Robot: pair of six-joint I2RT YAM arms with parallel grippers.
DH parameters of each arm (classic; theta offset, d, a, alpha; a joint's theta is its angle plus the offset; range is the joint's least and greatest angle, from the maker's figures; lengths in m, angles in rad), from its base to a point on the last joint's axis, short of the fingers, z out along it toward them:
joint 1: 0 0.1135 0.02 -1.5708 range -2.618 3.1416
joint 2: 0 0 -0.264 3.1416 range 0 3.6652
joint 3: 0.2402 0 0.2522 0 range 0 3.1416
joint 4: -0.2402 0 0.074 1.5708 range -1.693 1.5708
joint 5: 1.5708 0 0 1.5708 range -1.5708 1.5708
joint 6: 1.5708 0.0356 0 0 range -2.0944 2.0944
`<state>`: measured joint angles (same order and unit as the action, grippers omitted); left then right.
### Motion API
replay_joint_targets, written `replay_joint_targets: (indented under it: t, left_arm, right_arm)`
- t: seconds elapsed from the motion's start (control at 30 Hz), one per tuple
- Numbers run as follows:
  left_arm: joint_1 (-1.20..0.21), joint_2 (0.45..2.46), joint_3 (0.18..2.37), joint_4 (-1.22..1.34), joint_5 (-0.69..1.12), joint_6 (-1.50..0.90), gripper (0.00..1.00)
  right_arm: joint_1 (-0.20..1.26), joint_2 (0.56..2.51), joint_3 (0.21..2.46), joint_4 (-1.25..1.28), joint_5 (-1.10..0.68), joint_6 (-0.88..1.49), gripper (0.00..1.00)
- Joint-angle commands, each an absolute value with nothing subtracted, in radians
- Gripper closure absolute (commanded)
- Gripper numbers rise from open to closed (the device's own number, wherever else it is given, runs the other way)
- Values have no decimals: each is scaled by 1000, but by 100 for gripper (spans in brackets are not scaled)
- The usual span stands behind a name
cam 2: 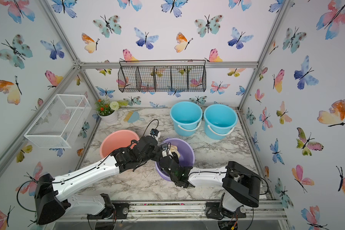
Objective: Wipe the inside of the bucket with a cloth
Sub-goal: Wipe the dirt from the inside of the bucket.
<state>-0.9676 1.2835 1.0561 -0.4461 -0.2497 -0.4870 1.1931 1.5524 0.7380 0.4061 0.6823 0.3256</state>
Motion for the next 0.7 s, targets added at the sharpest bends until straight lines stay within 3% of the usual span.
replay_joint_targets:
  t: [0.0, 0.3, 0.67]
  left_arm:
    - [-979, 1247, 1063, -413, -207, -503, 100]
    - [-979, 1239, 1060, -411, -212, -505, 100]
    - [-979, 1235, 1045, -386, -223, -499, 100]
  right_arm:
    - [1198, 1565, 788, 367, 817, 241, 98]
    - [1183, 1458, 793, 19, 891, 355, 98]
    - [1163, 1331, 842, -534, 638, 601, 98]
